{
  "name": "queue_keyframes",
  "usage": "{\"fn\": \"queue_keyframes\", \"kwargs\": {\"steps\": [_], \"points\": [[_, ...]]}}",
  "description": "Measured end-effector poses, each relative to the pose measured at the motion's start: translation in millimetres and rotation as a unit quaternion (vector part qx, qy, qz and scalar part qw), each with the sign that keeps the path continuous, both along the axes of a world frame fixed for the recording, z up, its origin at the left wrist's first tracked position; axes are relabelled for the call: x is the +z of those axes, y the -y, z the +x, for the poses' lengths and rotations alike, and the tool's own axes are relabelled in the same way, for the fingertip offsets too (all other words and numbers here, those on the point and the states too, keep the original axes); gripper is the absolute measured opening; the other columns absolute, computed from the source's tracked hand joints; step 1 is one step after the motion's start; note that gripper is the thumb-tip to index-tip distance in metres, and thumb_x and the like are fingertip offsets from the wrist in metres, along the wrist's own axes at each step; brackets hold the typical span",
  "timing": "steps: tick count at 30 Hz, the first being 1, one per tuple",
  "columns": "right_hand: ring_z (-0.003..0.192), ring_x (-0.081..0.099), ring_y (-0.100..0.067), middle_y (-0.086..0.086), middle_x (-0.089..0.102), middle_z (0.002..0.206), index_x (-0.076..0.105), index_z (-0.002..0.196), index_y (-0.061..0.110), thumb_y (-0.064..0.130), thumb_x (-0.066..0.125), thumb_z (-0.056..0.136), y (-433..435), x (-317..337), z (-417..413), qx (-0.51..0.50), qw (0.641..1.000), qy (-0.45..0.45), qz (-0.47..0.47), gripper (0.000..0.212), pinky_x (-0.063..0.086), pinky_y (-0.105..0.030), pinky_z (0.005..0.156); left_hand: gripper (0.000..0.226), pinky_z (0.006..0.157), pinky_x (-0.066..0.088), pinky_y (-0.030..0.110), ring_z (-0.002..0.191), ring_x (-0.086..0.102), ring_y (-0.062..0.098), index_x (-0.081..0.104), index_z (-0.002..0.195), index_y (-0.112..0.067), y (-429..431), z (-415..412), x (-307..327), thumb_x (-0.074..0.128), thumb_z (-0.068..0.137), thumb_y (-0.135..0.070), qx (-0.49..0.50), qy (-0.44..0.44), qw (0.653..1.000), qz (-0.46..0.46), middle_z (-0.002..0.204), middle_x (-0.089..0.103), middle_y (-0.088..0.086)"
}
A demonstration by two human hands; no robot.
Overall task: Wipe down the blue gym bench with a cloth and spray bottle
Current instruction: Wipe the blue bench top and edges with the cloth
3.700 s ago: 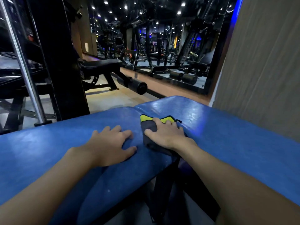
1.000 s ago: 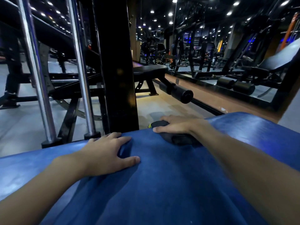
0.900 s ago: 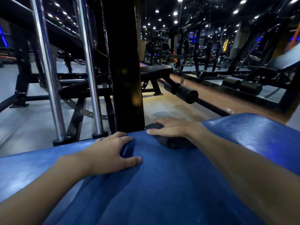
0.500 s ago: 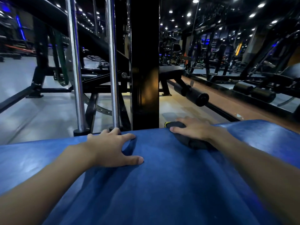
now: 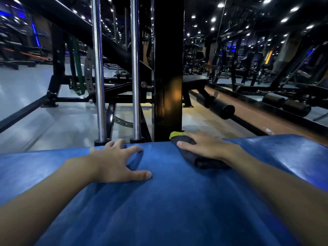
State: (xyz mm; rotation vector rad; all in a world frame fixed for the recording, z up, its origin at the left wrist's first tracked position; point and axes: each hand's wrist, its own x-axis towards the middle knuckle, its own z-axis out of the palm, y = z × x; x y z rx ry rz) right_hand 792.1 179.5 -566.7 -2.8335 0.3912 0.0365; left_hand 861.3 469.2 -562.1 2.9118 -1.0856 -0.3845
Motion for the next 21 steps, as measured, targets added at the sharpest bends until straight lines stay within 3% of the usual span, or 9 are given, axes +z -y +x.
{"fn": "queue_keyframes", "kwargs": {"steps": [4, 11, 14, 17, 21], "points": [[0.124, 0.048, -0.027, 0.005, 0.052, 0.131, 0.044, 0.118, 0.051, 0.090, 0.029, 0.070, -11.4, 3.0, 13.2, -0.027, 0.999, -0.030, -0.032, 0.064, 0.033, -0.055, 0.100, 0.110, 0.109, 0.027, 0.060, 0.145, 0.026, 0.019, 0.011, 0.151, -0.051, -6.0, 3.8, -7.1, 0.028, 0.055, -0.104, 0.006, 0.016, 1.000, 0.010, 0.153, 0.030, -0.008], [0.137, 0.031, -0.031, -0.001, 0.042, 0.146, 0.034, 0.142, 0.044, 0.079, 0.030, 0.083, -89.7, -1.3, 32.0, 0.033, 0.996, -0.020, -0.086, 0.069, 0.023, -0.061, 0.105, 0.122, 0.111, 0.026, 0.060, 0.140, 0.033, 0.016, 0.022, 0.150, -0.027, -2.9, 3.6, -5.8, 0.033, 0.055, -0.103, 0.012, 0.016, 1.000, -0.022, 0.151, 0.034, -0.009], [0.140, 0.030, -0.027, 0.002, 0.043, 0.147, 0.039, 0.143, 0.046, 0.072, 0.027, 0.090, -93.6, -0.5, 27.5, 0.056, 0.997, 0.019, -0.054, 0.060, 0.020, -0.060, 0.109, 0.111, 0.113, 0.027, 0.056, 0.138, 0.036, 0.017, 0.022, 0.150, -0.026, -5.0, 0.2, -1.0, 0.046, 0.066, -0.094, 0.018, -0.003, 0.999, -0.042, 0.149, 0.036, -0.006], [0.147, 0.022, -0.021, 0.011, 0.035, 0.155, 0.041, 0.144, 0.045, 0.062, 0.025, 0.100, -73.4, 2.9, 5.9, 0.046, 0.994, 0.088, -0.050, 0.050, 0.013, -0.061, 0.113, 0.090, 0.110, 0.036, 0.043, 0.133, 0.044, 0.022, 0.024, 0.152, -0.029, 5.1, -0.9, 9.5, 0.061, 0.080, -0.069, 0.009, -0.037, 0.990, -0.133, 0.145, 0.040, 0.000], [0.148, 0.020, -0.021, 0.009, 0.027, 0.160, 0.027, 0.150, 0.045, 0.061, 0.015, 0.100, -18.2, -6.6, -40.0, -0.057, 0.992, 0.082, -0.077, 0.054, 0.013, -0.059, 0.117, 0.059, 0.106, 0.041, 0.048, 0.131, 0.048, 0.028, 0.040, 0.146, -0.034, 67.3, -12.3, 16.7, 0.046, 0.092, -0.057, -0.035, 0.087, 0.971, -0.219, 0.144, 0.046, 0.001]]}}
